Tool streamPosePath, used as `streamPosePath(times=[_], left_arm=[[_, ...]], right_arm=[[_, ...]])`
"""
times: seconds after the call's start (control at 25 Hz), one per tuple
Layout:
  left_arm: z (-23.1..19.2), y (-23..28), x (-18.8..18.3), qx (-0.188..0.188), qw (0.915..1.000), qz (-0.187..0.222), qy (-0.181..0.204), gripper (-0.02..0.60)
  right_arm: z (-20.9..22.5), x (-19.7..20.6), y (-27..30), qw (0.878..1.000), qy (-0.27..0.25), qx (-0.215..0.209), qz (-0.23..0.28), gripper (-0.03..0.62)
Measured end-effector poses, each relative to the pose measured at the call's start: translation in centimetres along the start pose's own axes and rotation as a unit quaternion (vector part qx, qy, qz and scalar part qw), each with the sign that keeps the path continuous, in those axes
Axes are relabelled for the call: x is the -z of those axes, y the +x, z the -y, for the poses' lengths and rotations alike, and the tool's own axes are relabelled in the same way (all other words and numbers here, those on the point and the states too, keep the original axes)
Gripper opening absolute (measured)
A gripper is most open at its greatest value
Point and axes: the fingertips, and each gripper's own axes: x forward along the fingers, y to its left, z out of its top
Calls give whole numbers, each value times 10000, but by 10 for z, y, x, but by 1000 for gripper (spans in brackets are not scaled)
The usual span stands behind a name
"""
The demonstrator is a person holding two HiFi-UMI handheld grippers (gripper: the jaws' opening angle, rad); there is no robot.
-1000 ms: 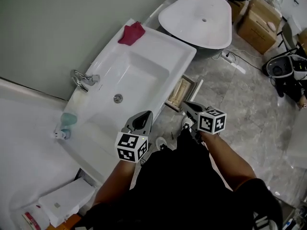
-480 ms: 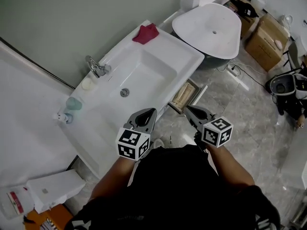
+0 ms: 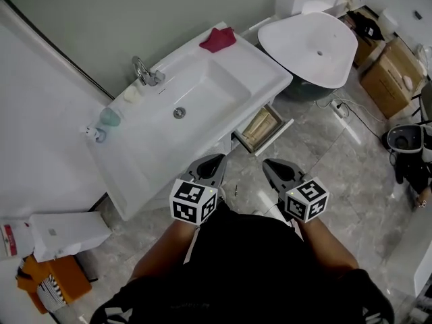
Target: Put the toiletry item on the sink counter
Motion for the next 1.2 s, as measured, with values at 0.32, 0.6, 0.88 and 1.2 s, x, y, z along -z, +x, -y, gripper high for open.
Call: streamPosePath(times=[0.32,0.6,0.88,1.2], left_arm=[[58,-24,37,-441,9990,-13,-75,3],[85,-37,48,-708,9972,58,-244,3],[74,-45,38,-622,9980,115,13,3],[47,-58,44,-393,9988,-164,245,3]], right_arm=[[-4,38,-54,9994,39,-332,6,3],[-10,47,-76,9983,-42,-572,-130,3],[-28,38,-72,9982,-310,-495,-119,3],[-52,40,-50,9995,-220,-190,-155,3]])
